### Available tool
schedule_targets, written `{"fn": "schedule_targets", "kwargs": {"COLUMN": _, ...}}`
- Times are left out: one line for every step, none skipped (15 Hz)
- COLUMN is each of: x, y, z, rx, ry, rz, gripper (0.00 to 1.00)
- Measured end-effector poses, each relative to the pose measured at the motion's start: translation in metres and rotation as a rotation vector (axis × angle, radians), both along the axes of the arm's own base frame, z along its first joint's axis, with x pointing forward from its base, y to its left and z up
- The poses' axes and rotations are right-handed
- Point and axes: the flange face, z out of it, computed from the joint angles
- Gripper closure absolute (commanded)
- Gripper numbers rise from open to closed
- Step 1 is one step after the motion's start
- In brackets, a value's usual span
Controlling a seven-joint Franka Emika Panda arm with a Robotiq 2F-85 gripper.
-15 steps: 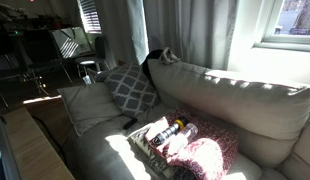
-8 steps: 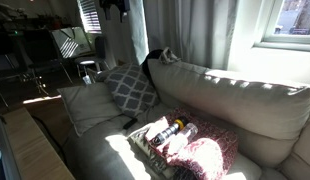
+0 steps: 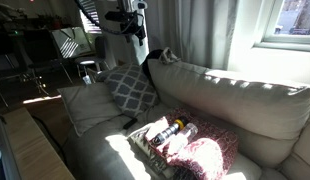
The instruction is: Put the grey towel on the pillow to the left
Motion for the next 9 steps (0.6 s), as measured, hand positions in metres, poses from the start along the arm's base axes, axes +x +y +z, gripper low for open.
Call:
{"fn": "schedule_targets", "kwargs": {"x": 0.010, "y": 0.002, "z": -0.009, "rx": -0.006, "ry": -0.012, "rz": -0.009, "gripper": 0.00}}
{"fn": "schedule_targets", "kwargs": {"x": 0.017, "y": 0.004, "z": -0.016, "rx": -0.010, "ry": -0.016, "rz": -0.012, "gripper": 0.00}}
{"fn": "schedule_targets", "kwargs": {"x": 0.021, "y": 0.005, "z": -0.020, "rx": -0.012, "ry": -0.018, "rz": -0.013, "gripper": 0.00}}
{"fn": "schedule_targets", "kwargs": {"x": 0.024, "y": 0.005, "z": -0.020, "rx": -0.012, "ry": -0.020, "rz": -0.014, "gripper": 0.00}}
{"fn": "schedule_targets", "kwargs": {"x": 0.025, "y": 0.005, "z": -0.019, "rx": -0.012, "ry": -0.024, "rz": -0.015, "gripper": 0.00}}
{"fn": "schedule_targets", "kwargs": {"x": 0.026, "y": 0.005, "z": -0.017, "rx": -0.011, "ry": -0.027, "rz": -0.015, "gripper": 0.00}}
{"fn": "schedule_targets", "kwargs": {"x": 0.027, "y": 0.005, "z": -0.017, "rx": -0.011, "ry": -0.029, "rz": -0.015, "gripper": 0.00}}
{"fn": "schedule_targets", "kwargs": {"x": 0.027, "y": 0.006, "z": -0.016, "rx": -0.011, "ry": -0.030, "rz": -0.015, "gripper": 0.00}}
{"fn": "schedule_targets", "kwargs": {"x": 0.027, "y": 0.006, "z": -0.016, "rx": -0.010, "ry": -0.030, "rz": -0.015, "gripper": 0.00}}
